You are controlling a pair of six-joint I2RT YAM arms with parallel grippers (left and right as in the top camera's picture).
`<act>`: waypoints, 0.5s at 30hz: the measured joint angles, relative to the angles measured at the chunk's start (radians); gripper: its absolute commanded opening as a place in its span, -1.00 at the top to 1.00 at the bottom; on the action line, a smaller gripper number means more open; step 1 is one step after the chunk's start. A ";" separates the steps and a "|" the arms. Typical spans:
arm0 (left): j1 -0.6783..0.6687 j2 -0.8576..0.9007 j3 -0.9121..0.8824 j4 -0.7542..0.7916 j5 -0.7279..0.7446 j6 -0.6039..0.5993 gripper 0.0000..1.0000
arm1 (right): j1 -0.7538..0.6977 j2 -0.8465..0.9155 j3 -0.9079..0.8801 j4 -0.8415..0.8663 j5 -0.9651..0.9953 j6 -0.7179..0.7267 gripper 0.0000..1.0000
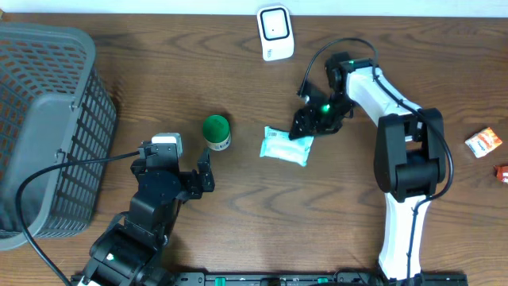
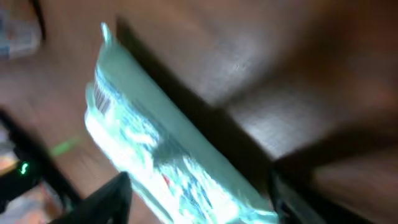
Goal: Scan the item barcode
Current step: 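Grasp the wipes pack with the right gripper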
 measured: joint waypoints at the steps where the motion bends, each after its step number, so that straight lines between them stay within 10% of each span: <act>1: 0.000 0.000 0.000 0.000 0.000 0.000 -0.96 | 0.000 0.006 -0.002 -0.013 -0.003 -0.016 0.53; 3: 0.000 0.000 0.000 0.000 0.000 0.000 -0.96 | 0.000 0.022 -0.011 -0.036 -0.003 -0.032 0.98; 15: 0.000 0.000 0.000 0.000 0.000 0.000 -0.96 | -0.002 0.060 0.003 -0.163 -0.042 -0.093 0.97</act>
